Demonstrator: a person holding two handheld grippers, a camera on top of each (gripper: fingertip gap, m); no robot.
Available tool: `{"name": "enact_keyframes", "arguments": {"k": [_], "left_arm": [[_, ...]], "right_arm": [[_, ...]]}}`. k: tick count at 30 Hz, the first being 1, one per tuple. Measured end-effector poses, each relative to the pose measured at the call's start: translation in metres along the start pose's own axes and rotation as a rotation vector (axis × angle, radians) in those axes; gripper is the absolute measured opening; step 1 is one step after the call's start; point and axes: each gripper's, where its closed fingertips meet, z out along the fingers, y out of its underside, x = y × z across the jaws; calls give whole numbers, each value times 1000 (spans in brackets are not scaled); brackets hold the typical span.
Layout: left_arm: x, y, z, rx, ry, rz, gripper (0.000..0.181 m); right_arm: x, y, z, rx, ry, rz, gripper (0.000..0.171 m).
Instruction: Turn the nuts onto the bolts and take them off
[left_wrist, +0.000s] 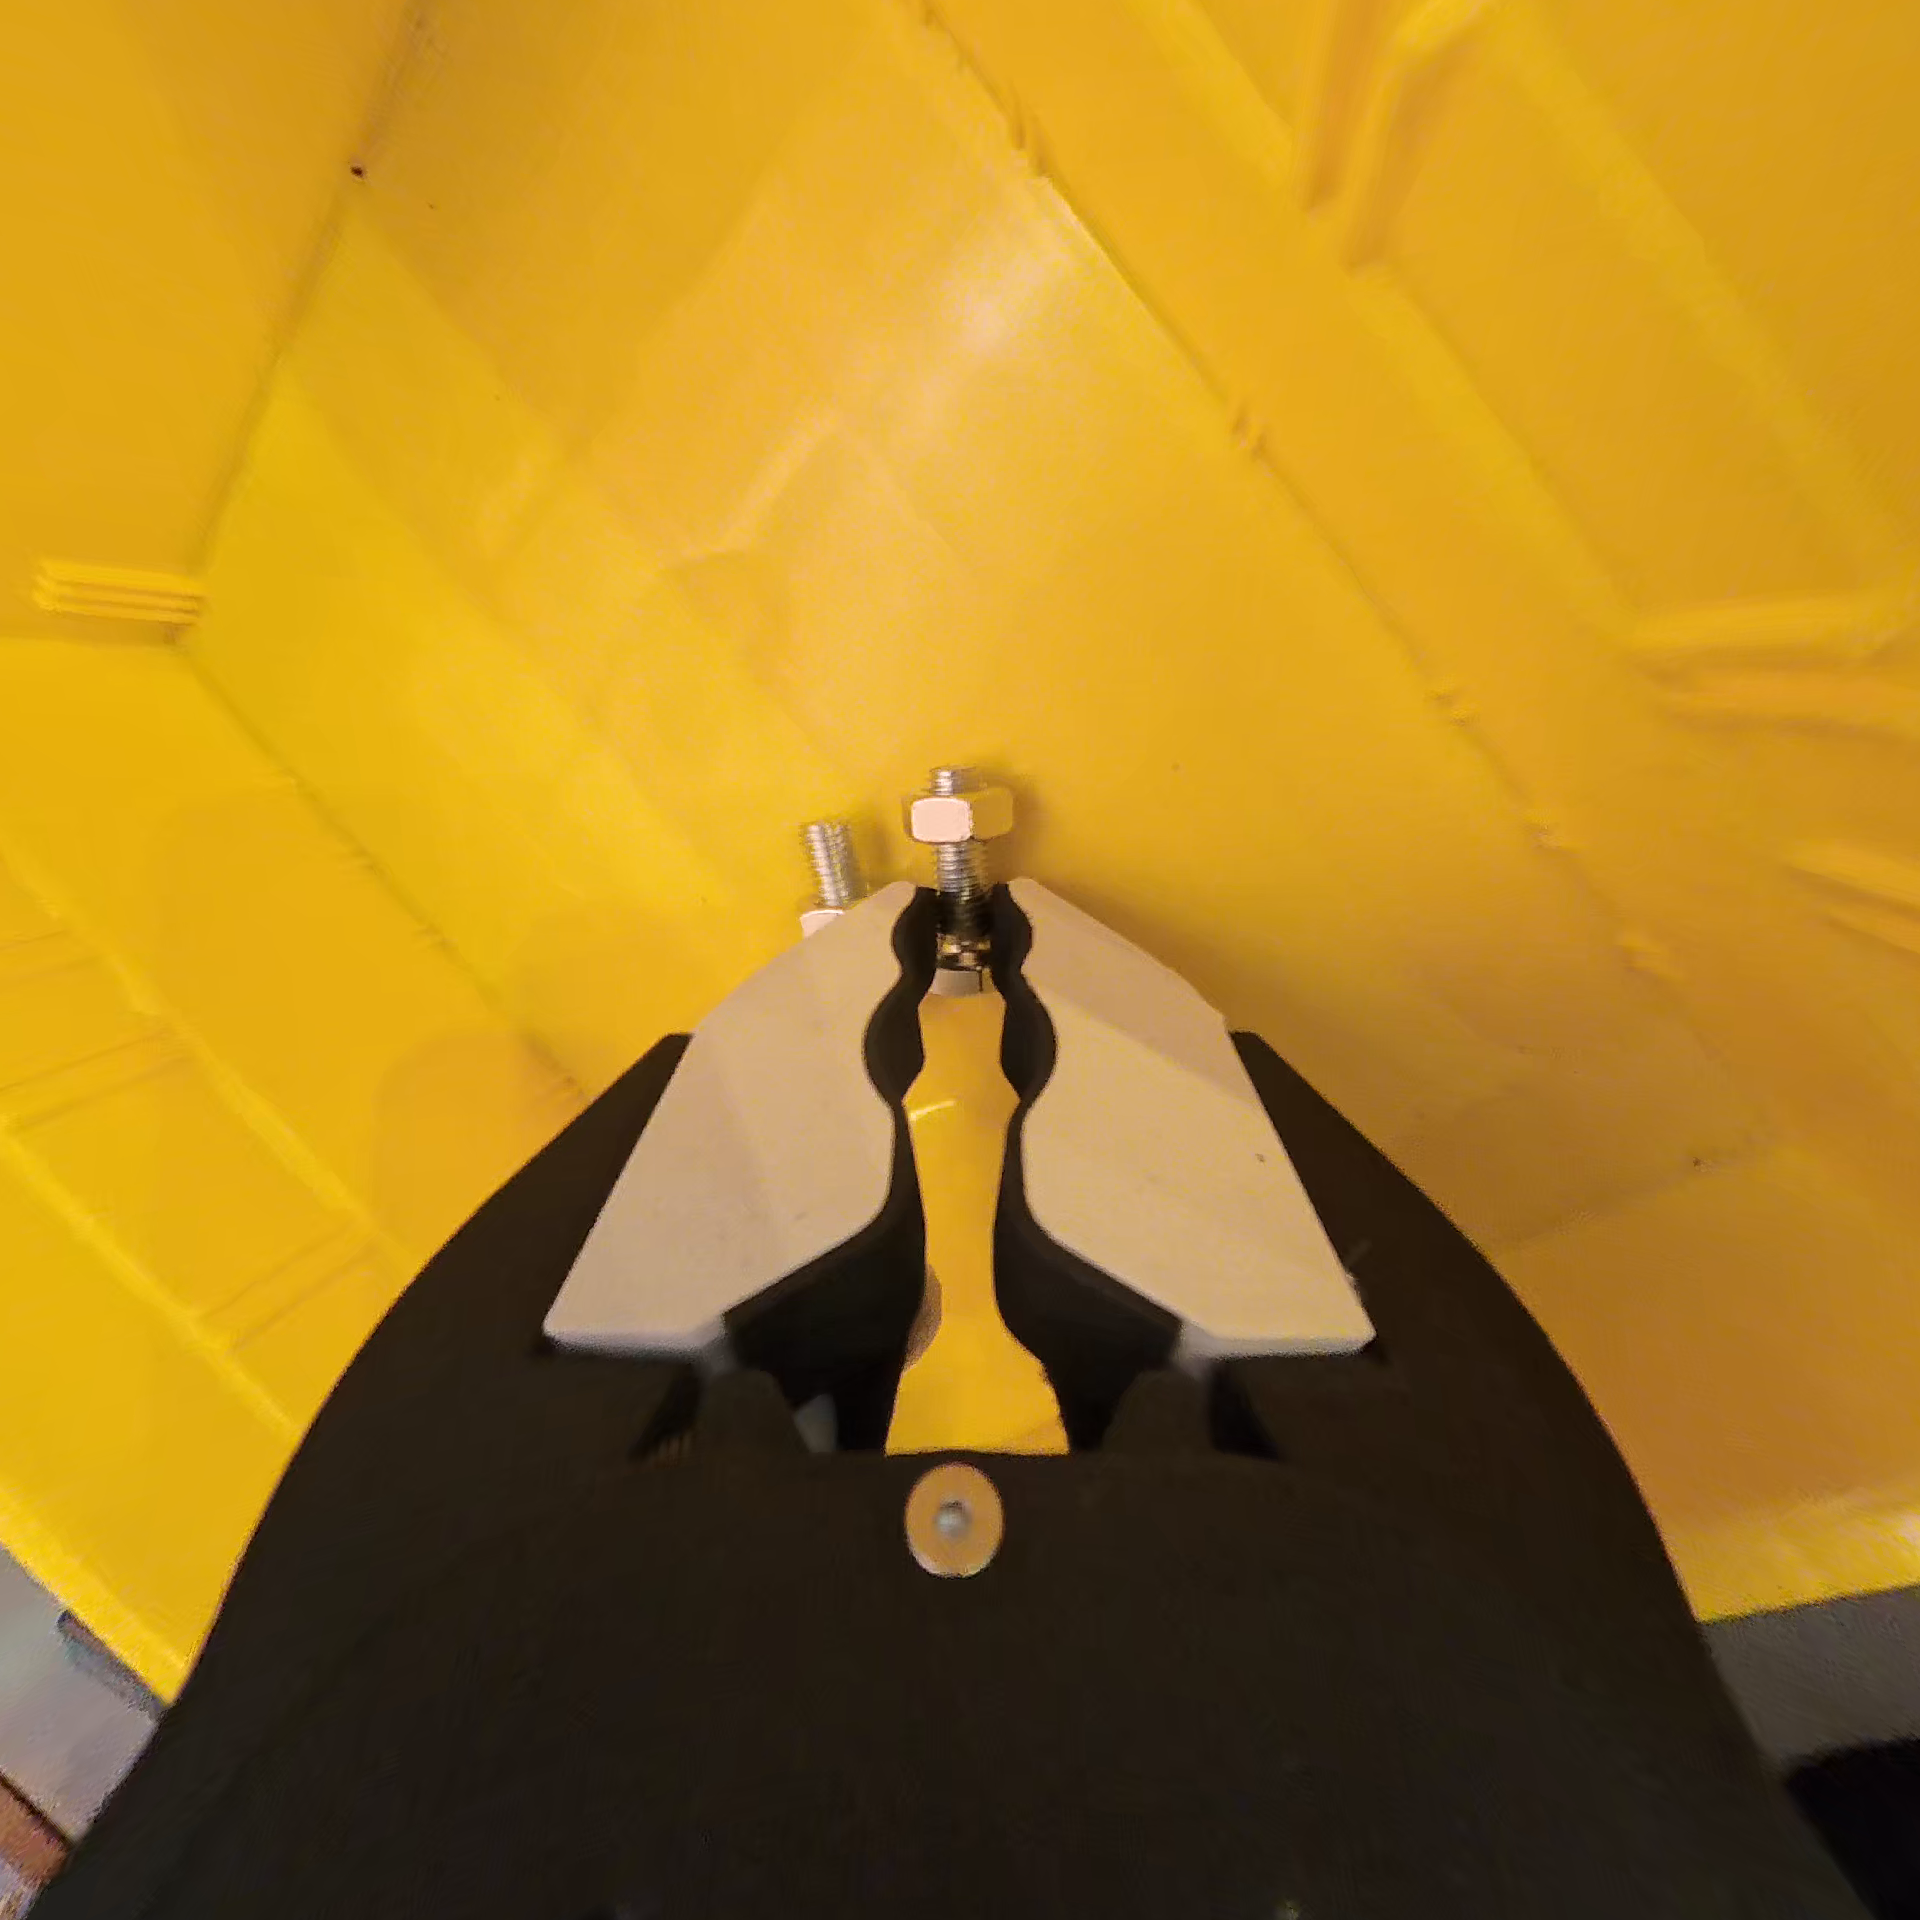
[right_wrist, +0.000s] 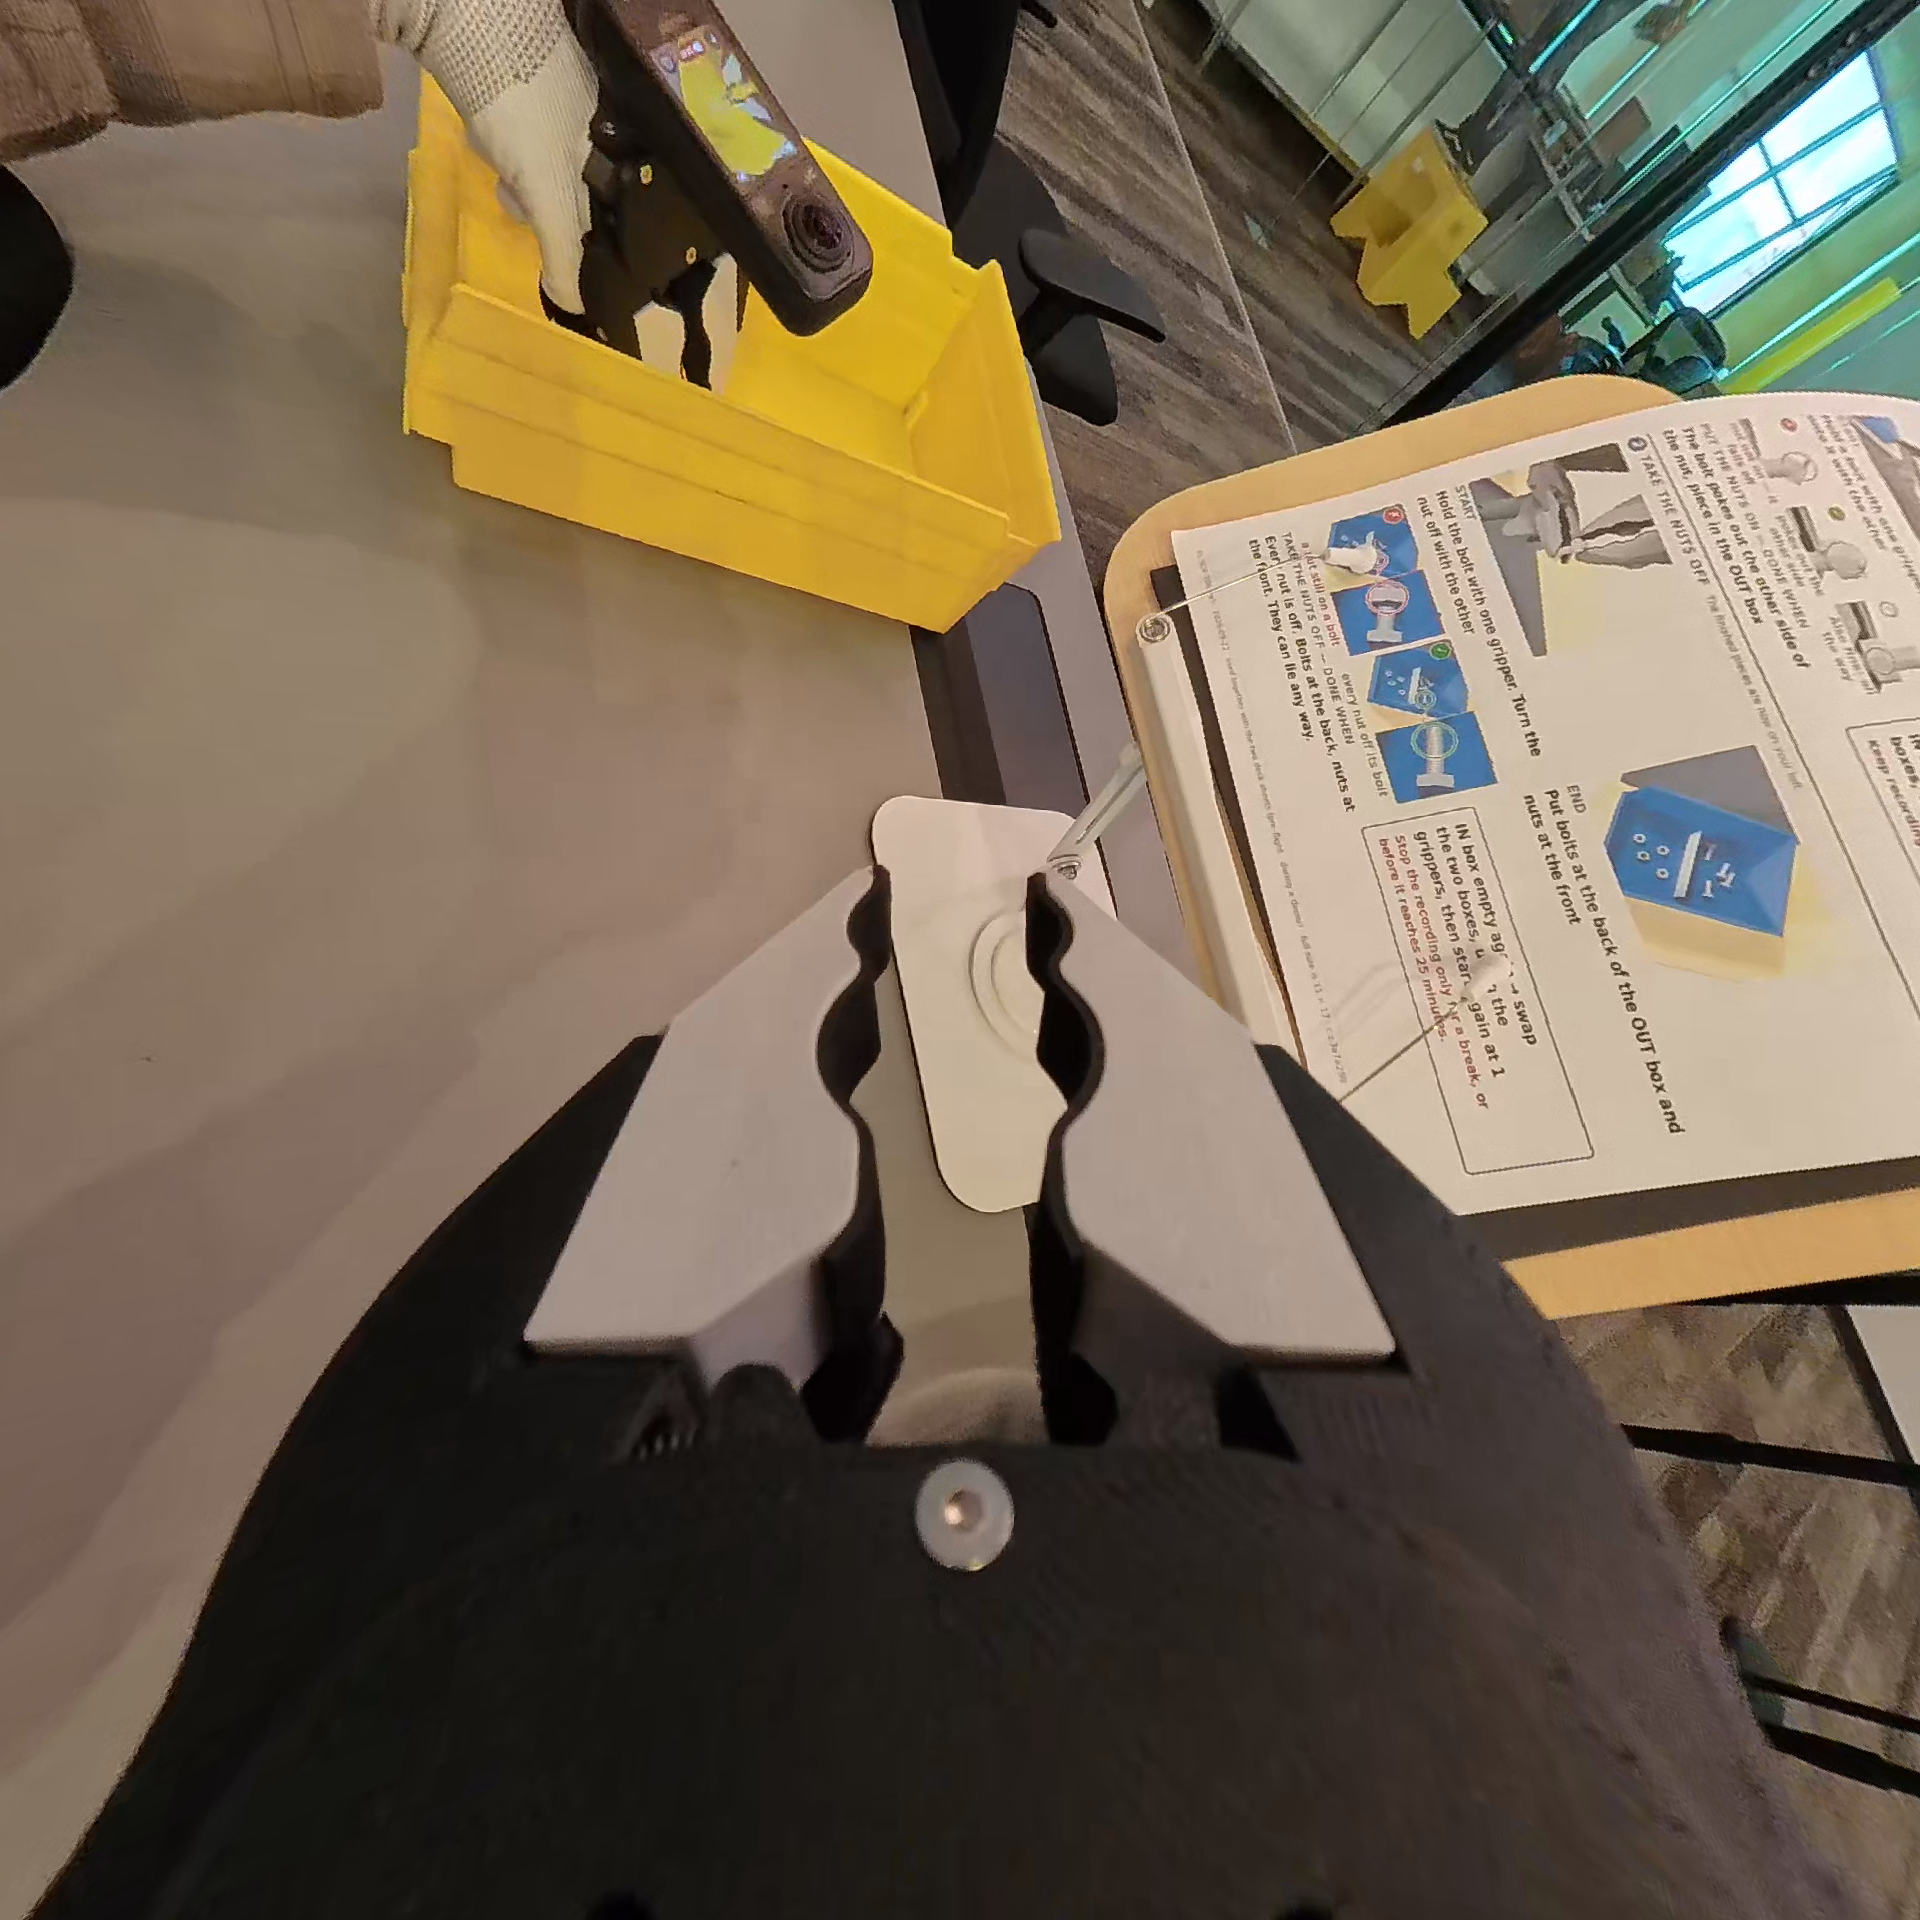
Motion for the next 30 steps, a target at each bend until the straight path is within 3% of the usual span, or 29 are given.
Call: {"name": "enact_keyframes", "arguments": {"k": [4,7,10,13,17,20,25,30], "left_arm": [[-5,-4,-6,52,-13,-8,10],[-14,-21,-31,184,-46,-30,10],[-23,-49,-77,376,-130,-33,10],[-17,-94,-142,667,-195,-6,10],[16,-153,-217,1010,-277,58,10],[50,-190,-254,1211,-319,72,10],[100,-225,-268,1326,-382,94,10],[116,-235,-265,1346,-423,92,10]], "right_arm": [[-5,-7,6,22,-17,-1,24],[-8,-23,9,112,-39,33,24],[-4,-44,14,235,-40,103,24],[2,-66,20,373,-34,205,25],[9,-89,31,538,-12,348,31],[18,-98,35,650,29,460,37],[24,-99,40,756,62,568,43],[23,-98,42,790,57,594,39]]}}
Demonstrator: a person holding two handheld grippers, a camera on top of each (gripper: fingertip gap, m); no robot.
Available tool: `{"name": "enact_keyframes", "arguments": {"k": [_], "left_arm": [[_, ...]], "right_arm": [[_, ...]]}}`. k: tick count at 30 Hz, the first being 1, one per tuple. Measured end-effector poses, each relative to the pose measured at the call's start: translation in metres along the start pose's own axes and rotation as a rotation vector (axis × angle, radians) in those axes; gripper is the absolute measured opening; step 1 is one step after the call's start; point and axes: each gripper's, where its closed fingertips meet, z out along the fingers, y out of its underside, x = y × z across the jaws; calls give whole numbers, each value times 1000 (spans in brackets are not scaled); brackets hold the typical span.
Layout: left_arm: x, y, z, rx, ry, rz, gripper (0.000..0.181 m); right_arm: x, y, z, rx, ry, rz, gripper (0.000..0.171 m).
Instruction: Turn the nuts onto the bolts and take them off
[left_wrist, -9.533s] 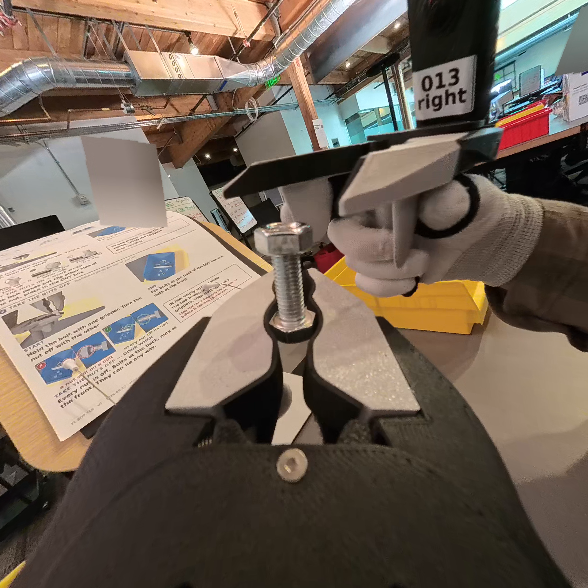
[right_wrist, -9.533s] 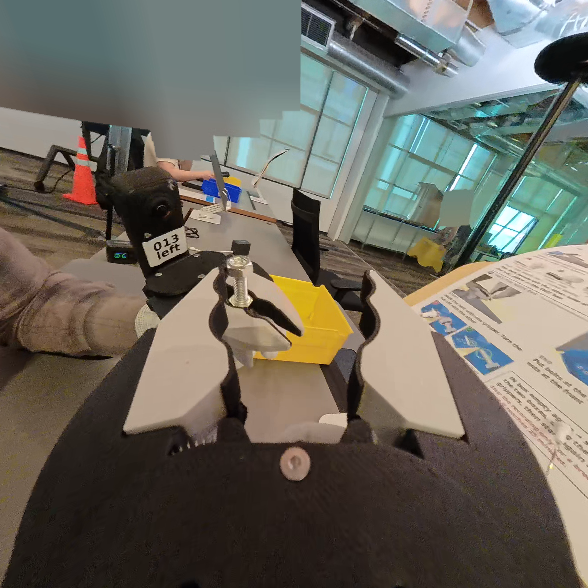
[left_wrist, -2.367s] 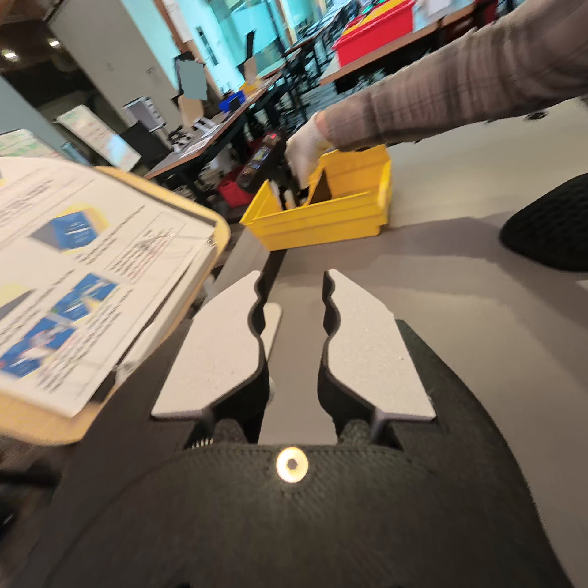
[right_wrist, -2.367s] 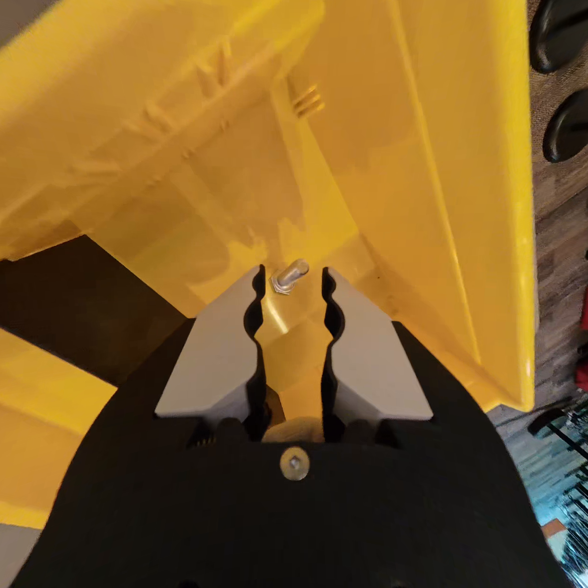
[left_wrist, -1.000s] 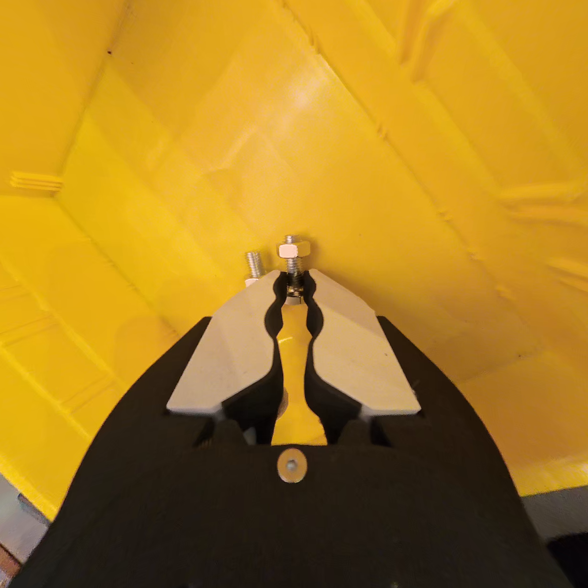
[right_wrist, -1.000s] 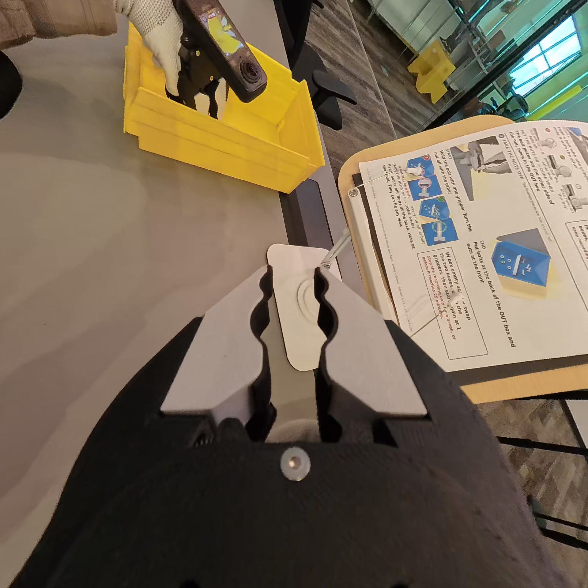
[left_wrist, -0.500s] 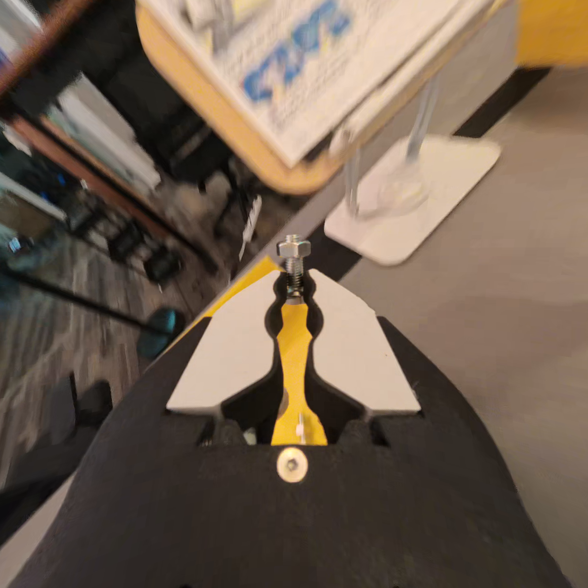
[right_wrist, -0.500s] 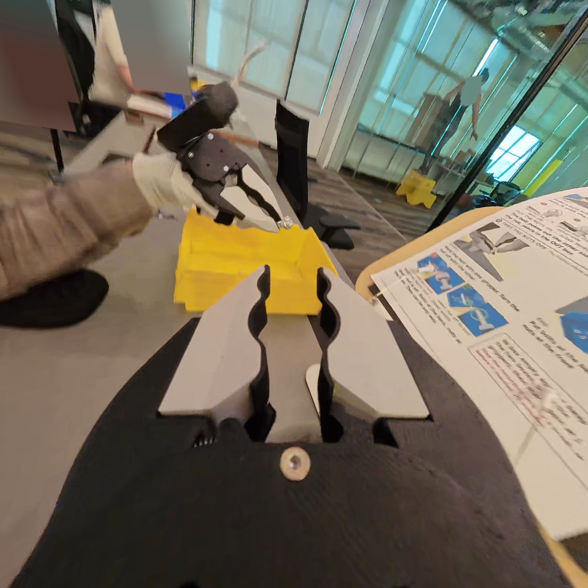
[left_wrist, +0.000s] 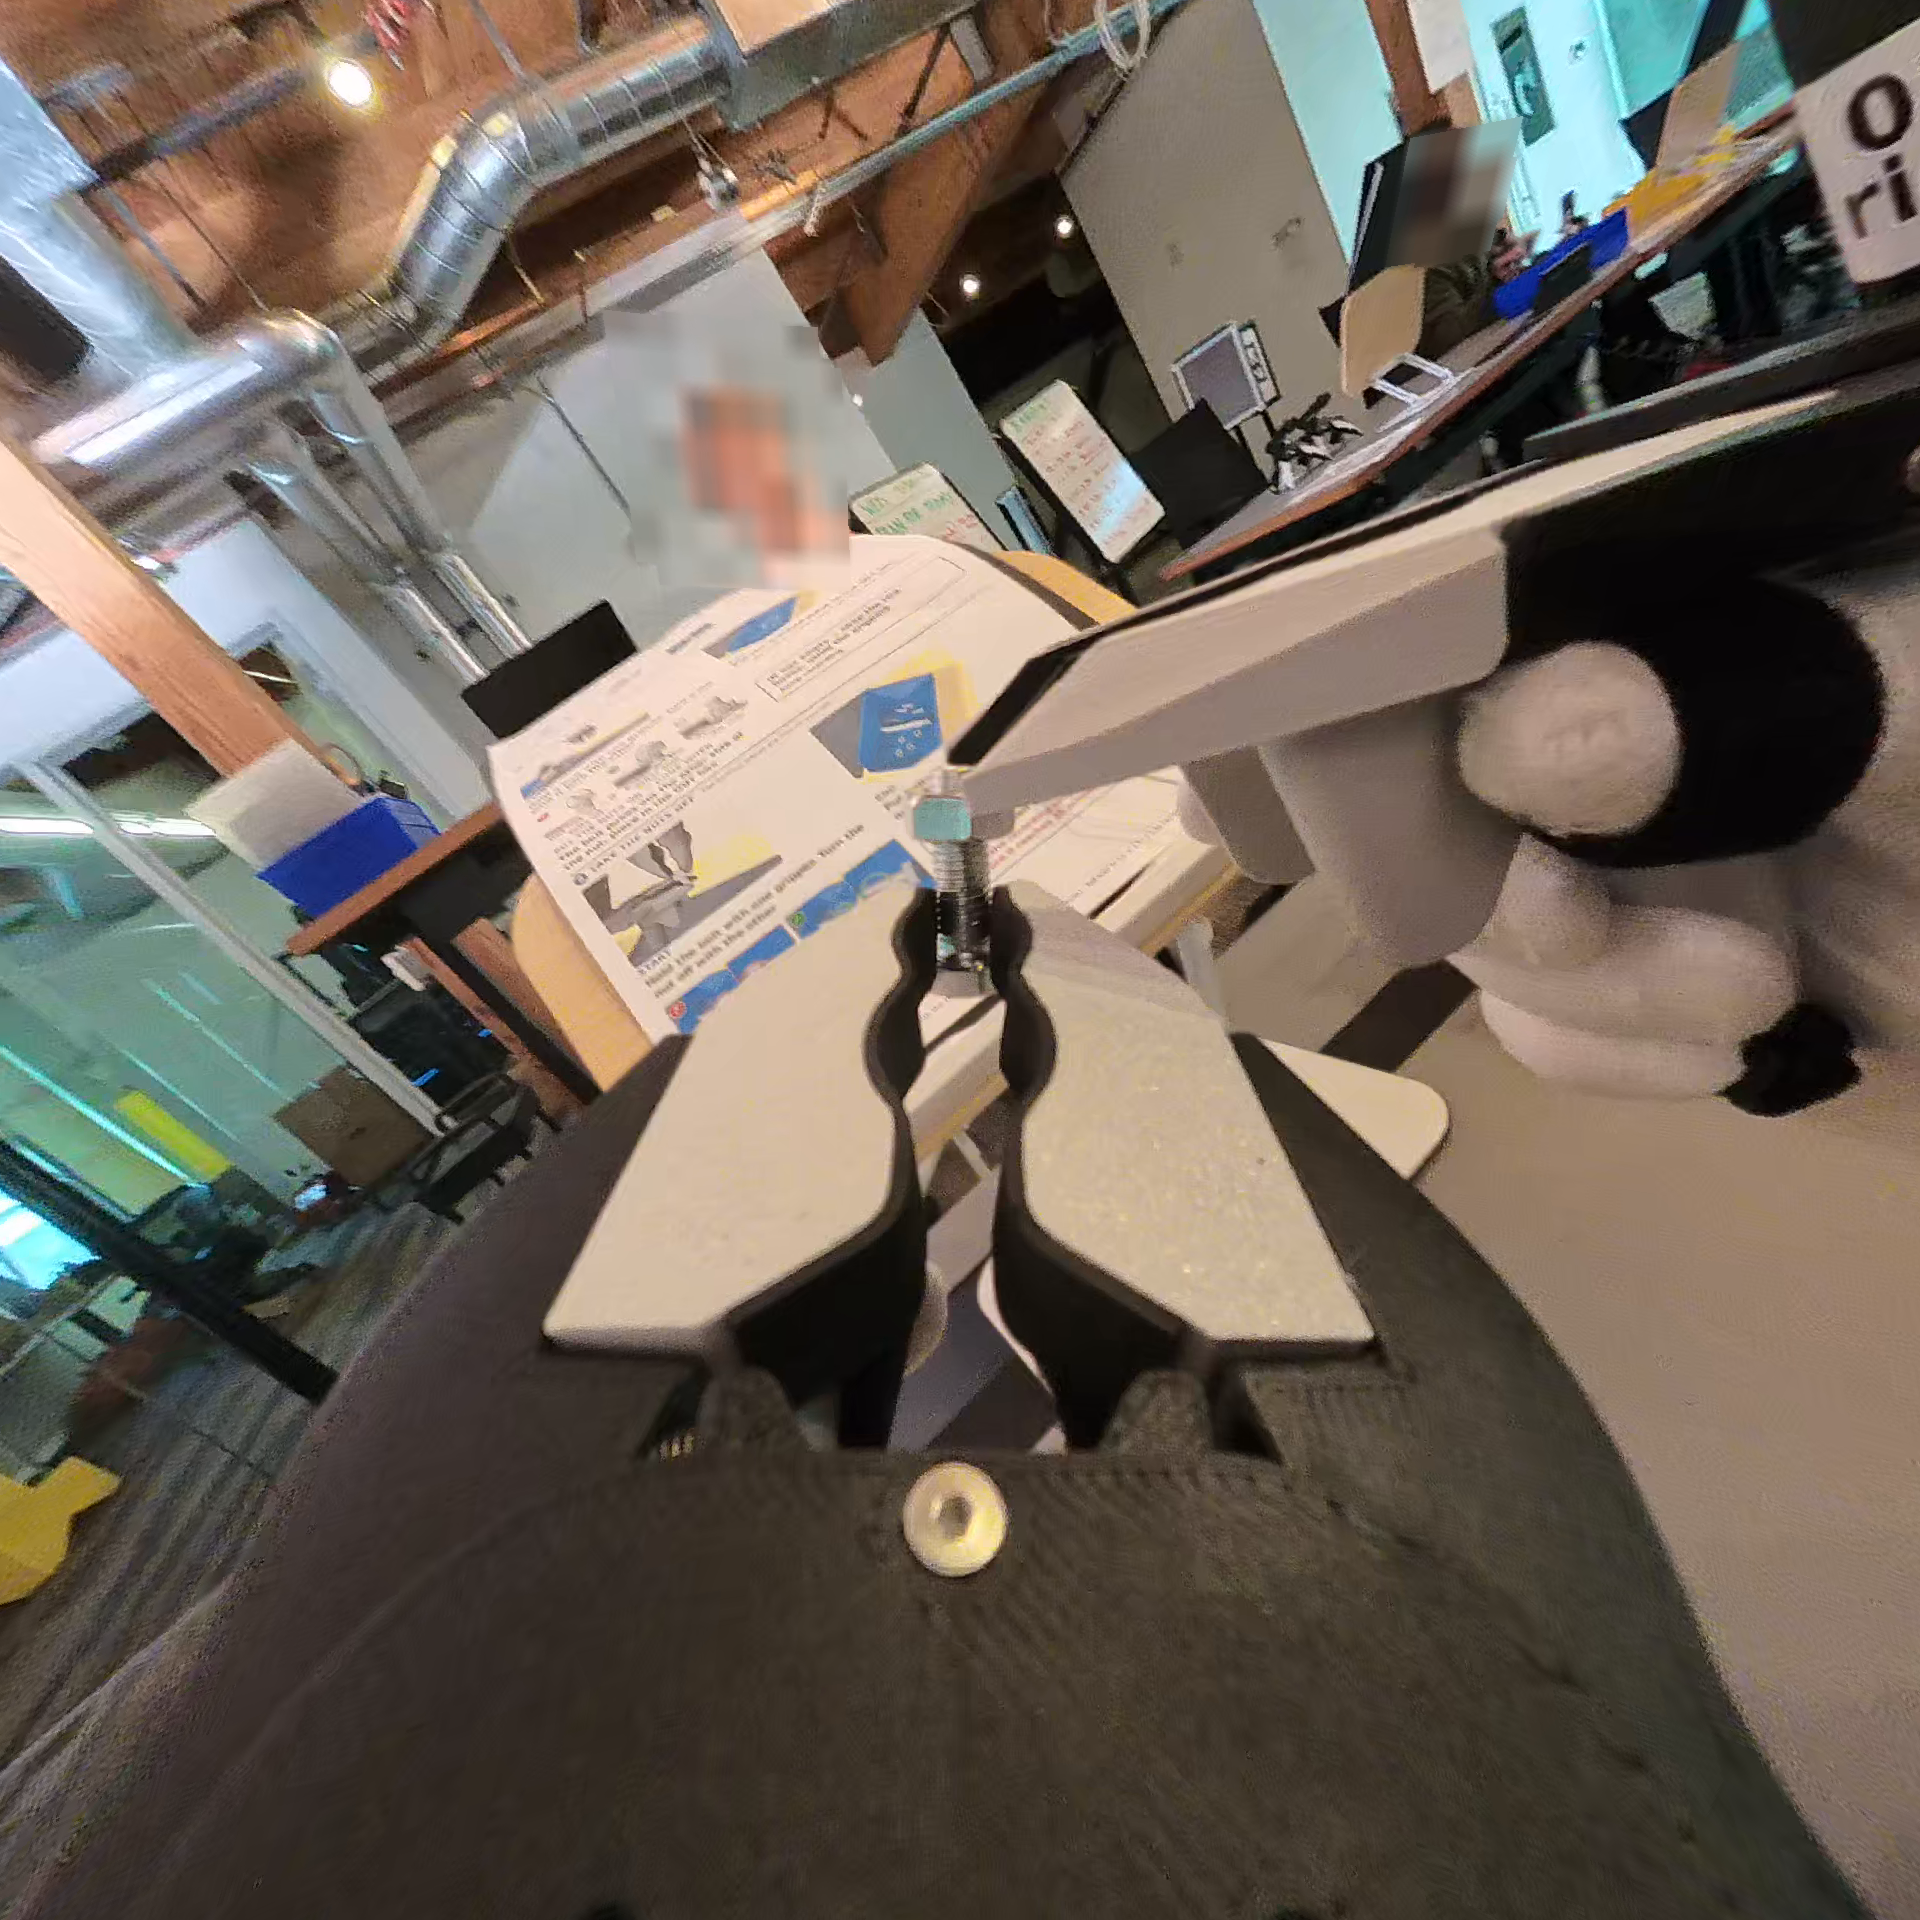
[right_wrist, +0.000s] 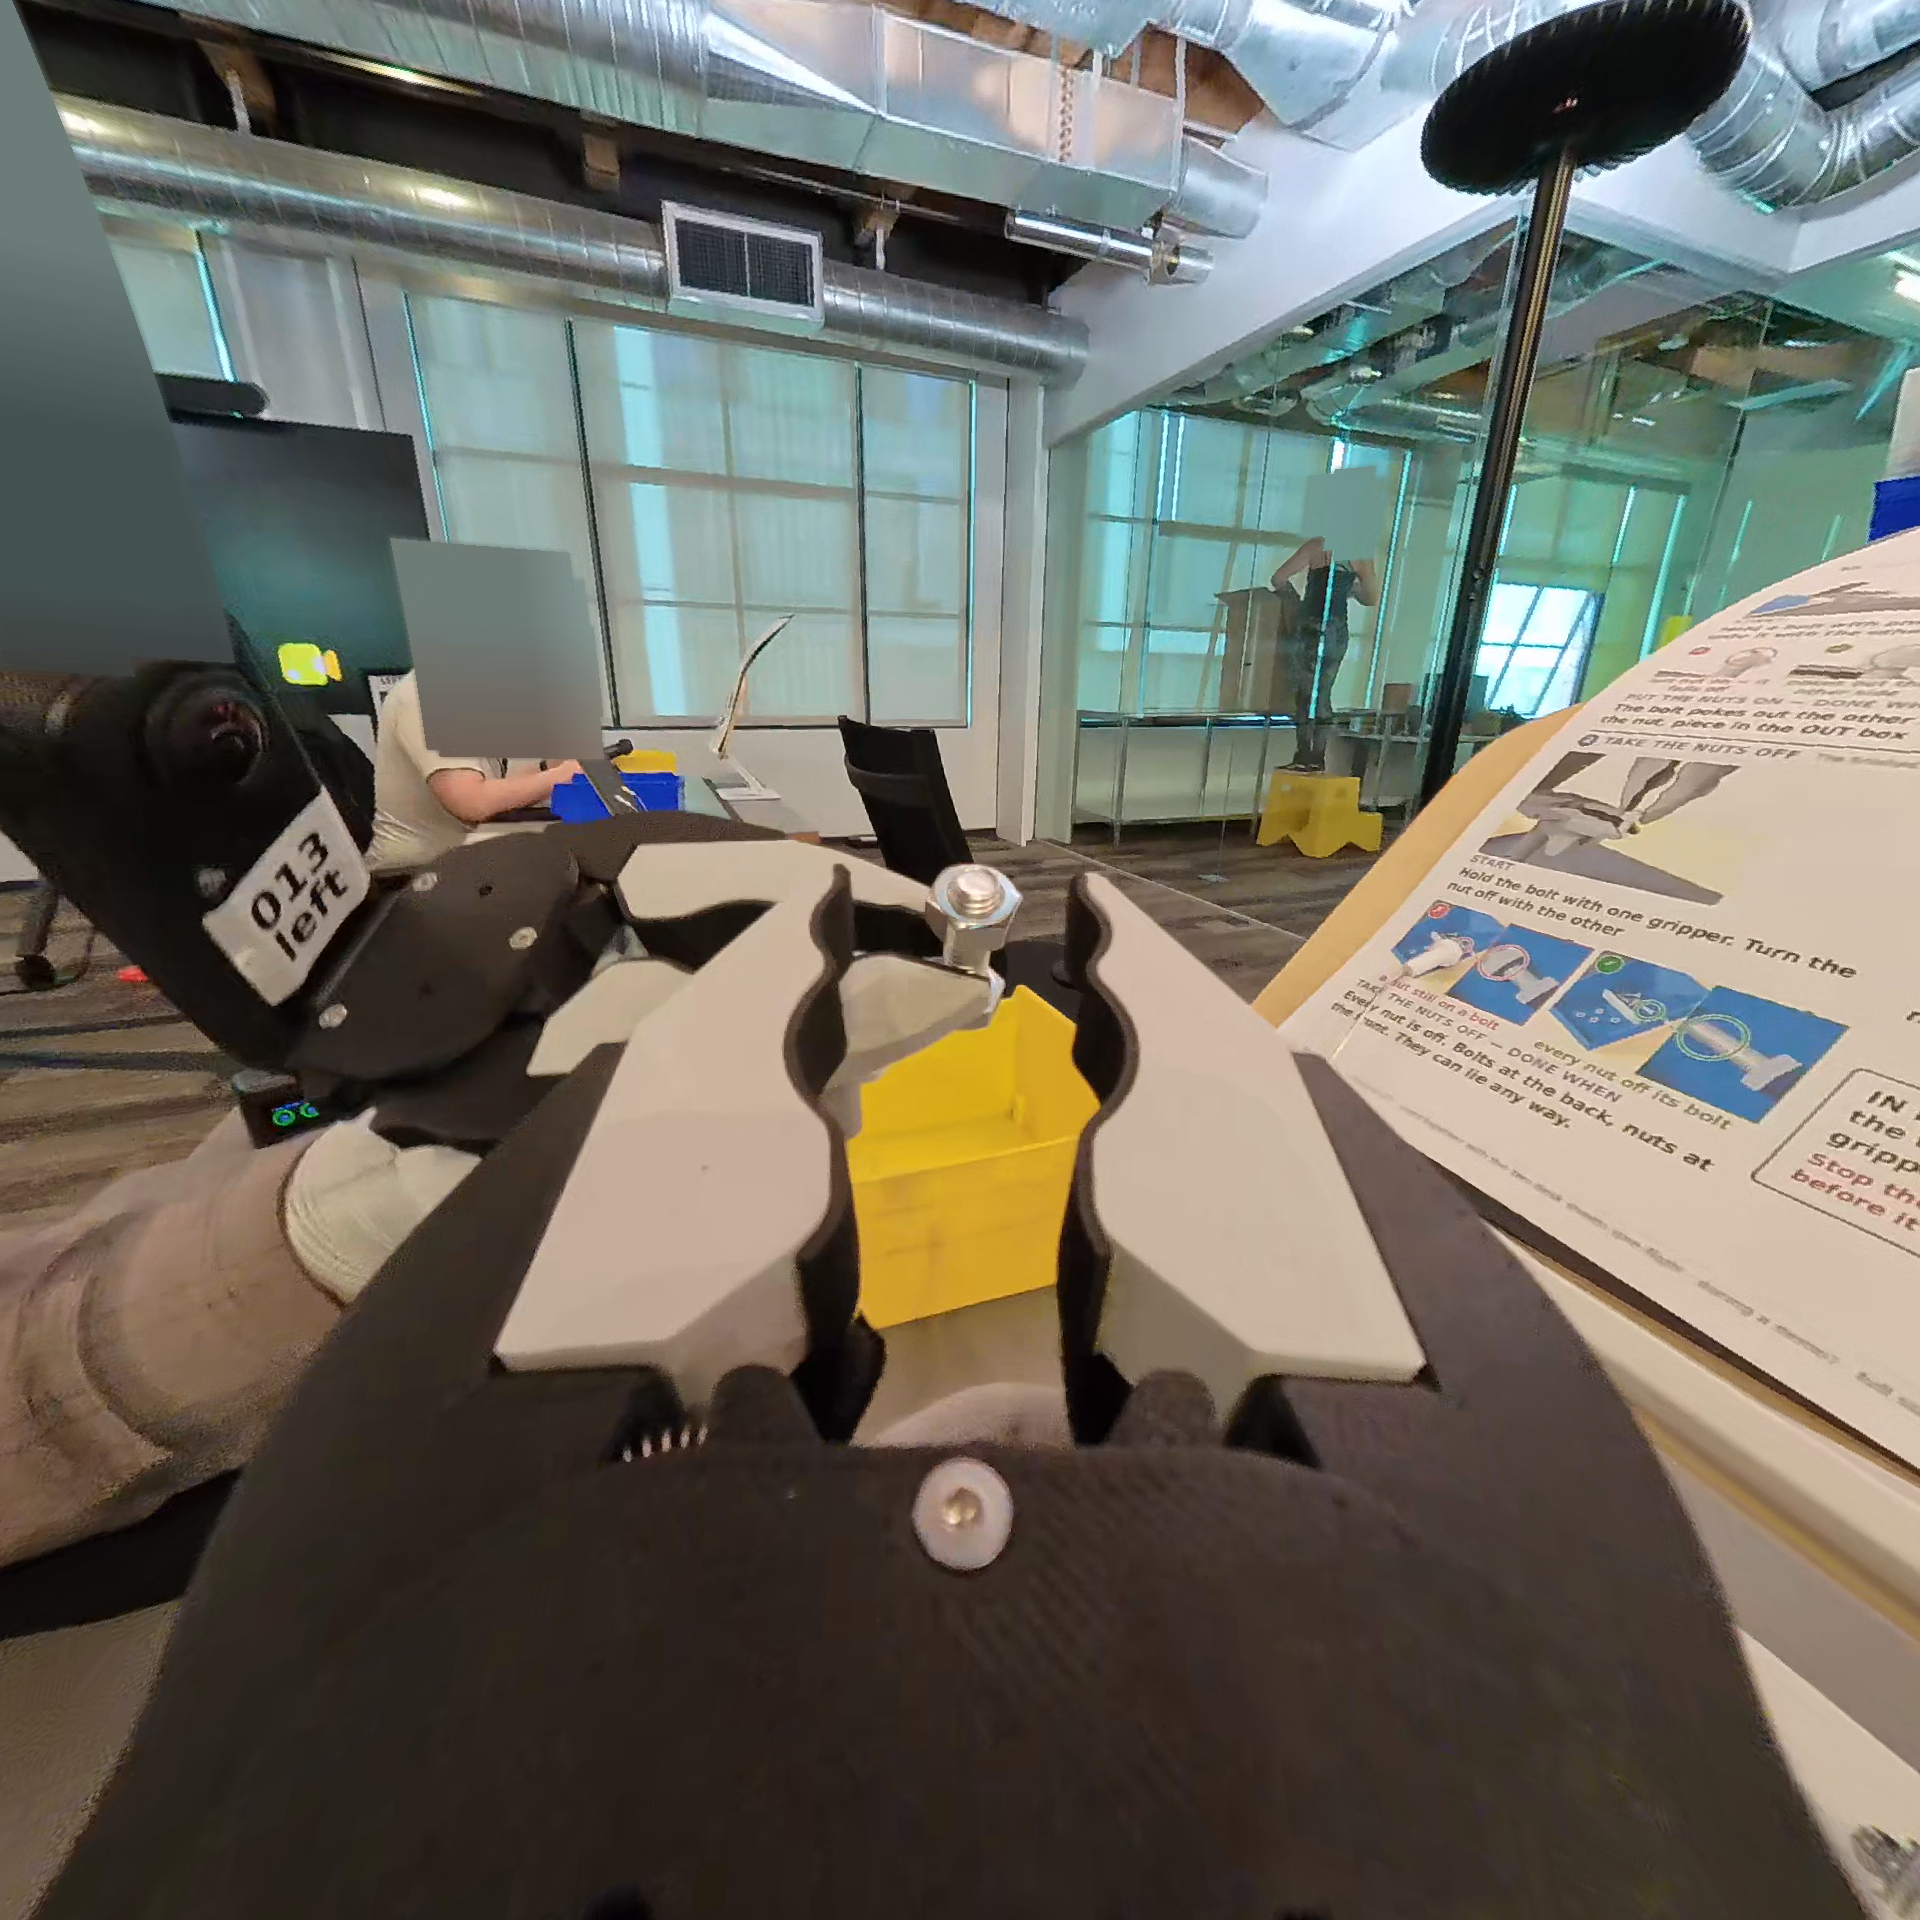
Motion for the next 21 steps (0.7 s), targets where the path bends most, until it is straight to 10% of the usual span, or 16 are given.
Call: {"name": "enact_keyframes", "arguments": {"k": [14,21], "left_arm": [[13,-9,-1,43,72,-55,22],[53,3,-20,-87,549,-251,47]], "right_arm": [[1,4,-6,-59,-38,-26,16],[-21,19,-27,-252,-276,-69,17]]}}
